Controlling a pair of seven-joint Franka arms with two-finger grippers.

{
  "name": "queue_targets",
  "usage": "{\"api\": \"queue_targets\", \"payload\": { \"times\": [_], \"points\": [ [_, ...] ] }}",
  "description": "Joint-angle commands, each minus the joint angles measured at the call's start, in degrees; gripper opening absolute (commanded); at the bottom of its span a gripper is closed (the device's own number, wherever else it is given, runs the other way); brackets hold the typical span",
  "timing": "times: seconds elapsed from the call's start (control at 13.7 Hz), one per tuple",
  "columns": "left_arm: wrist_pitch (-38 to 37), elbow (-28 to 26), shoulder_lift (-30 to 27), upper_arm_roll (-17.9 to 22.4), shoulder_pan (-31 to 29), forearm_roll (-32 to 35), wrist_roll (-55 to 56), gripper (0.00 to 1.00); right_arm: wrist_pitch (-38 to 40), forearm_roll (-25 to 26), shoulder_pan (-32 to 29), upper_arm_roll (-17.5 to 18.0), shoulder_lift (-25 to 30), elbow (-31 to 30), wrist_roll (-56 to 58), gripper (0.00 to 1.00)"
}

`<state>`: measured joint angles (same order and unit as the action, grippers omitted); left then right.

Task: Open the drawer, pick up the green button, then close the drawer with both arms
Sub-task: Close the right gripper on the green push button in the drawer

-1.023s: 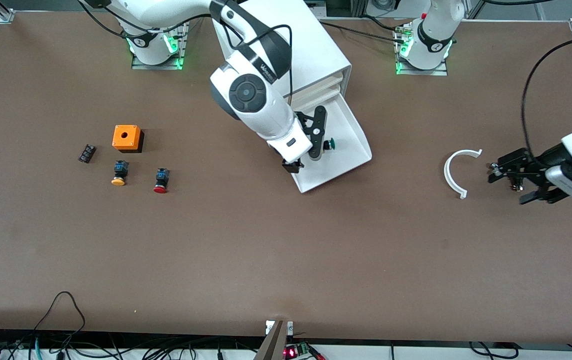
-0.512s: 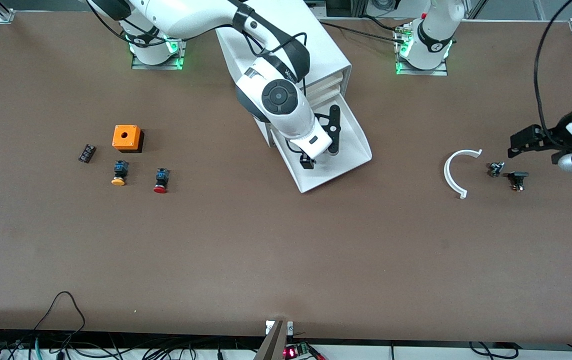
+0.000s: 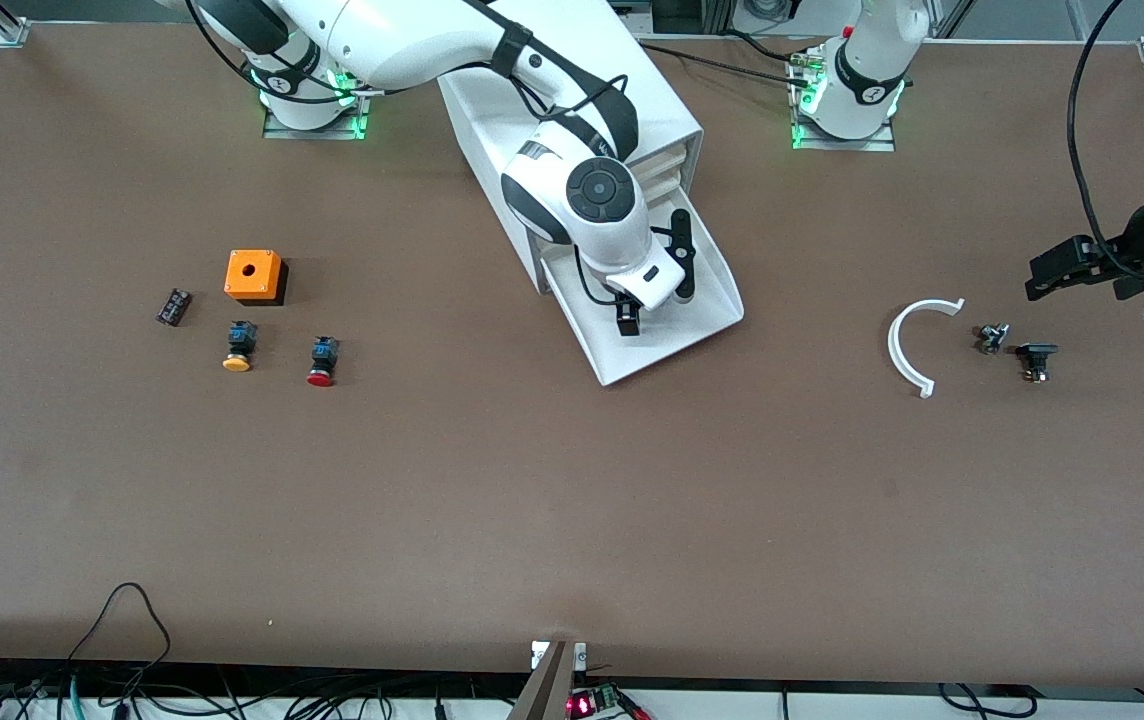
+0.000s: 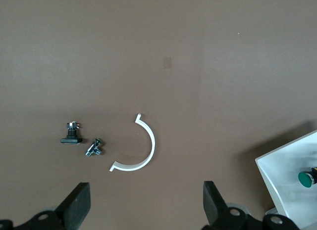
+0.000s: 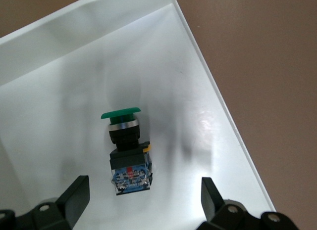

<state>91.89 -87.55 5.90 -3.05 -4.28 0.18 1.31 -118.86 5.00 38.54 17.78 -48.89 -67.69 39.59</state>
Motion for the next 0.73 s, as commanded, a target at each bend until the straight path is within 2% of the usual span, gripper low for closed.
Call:
{"api": "queue_targets", "payload": {
  "times": [0.0,0.51,0.66],
  "points": [
    [-0.48,-0.08,-0.37,0.15,0.15,0.61,1.24,1.0,0.74,2.2,1.36,-0.2,-1.65,2.38,1.02,0.99],
    [0.57,-1.48,-1.77,0.32,-0.2,-0.53,1.33,1.0,1.18,3.26,1.8,-0.11,-3.49,2.3,1.02,0.99],
    [2.23,-4.28,-3.61,0.41,-0.2,-0.62,1.42,1.0,1.18,3.44,1.8,-0.11,-4.02,2.3,1.02,0.99]
  ]
}}
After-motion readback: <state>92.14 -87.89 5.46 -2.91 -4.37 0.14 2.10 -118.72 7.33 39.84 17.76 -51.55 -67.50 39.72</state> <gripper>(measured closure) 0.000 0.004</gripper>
